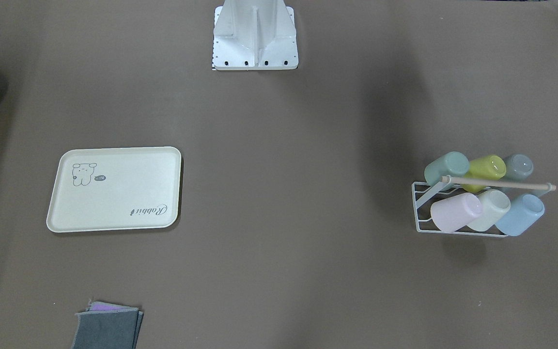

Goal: Pick up and place green cup on tray

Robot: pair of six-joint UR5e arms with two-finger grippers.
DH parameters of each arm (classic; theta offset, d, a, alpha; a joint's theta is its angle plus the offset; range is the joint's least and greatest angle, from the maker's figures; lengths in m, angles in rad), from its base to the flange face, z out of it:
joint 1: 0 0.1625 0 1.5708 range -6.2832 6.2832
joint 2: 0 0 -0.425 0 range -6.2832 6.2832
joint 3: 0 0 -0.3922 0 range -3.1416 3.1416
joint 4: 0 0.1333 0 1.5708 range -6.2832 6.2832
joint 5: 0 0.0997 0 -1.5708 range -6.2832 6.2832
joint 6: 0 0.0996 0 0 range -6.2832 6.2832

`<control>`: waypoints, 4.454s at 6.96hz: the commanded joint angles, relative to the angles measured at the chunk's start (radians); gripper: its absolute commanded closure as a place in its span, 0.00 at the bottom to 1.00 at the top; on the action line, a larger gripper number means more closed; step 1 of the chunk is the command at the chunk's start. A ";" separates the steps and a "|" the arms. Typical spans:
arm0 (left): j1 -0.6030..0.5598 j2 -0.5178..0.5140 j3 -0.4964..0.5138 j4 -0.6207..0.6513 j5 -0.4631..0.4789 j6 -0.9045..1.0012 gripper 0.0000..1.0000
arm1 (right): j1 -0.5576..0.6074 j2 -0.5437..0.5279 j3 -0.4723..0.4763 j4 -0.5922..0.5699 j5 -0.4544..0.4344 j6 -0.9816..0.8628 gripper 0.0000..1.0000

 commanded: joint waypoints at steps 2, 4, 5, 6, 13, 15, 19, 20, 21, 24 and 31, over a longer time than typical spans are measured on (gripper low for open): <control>0.164 -0.055 -0.064 -0.003 0.314 0.566 0.02 | 0.000 0.001 -0.002 0.002 -0.003 0.001 0.00; 0.199 -0.220 -0.076 0.222 0.437 0.829 0.02 | -0.005 0.016 0.019 0.018 -0.005 0.016 0.00; 0.244 -0.314 -0.075 0.334 0.478 0.868 0.02 | -0.021 0.043 0.030 0.015 0.006 0.018 0.00; 0.350 -0.359 -0.090 0.367 0.606 0.870 0.02 | -0.061 0.042 0.078 0.009 0.050 0.022 0.00; 0.913 -0.511 -0.178 0.768 1.277 0.971 0.02 | -0.507 0.144 -0.111 0.363 0.024 0.456 0.00; 0.958 -0.577 -0.065 0.784 1.371 0.967 0.02 | -0.538 0.276 -0.258 0.369 0.061 0.502 0.00; 1.090 -0.646 0.008 1.054 1.498 0.679 0.02 | -0.587 0.381 -0.372 0.363 0.064 0.565 0.00; 1.101 -0.645 0.003 1.106 1.502 0.618 0.02 | -0.606 0.381 -0.372 0.363 0.064 0.581 0.08; 1.108 -0.645 0.019 1.105 1.519 0.611 0.02 | -0.617 0.381 -0.372 0.363 0.061 0.597 0.19; 1.141 -0.643 0.093 1.046 1.553 0.611 0.02 | -0.623 0.379 -0.371 0.363 0.061 0.599 0.34; 1.125 -0.608 0.197 0.890 1.603 0.612 0.03 | -0.615 0.373 -0.368 0.367 0.067 0.598 1.00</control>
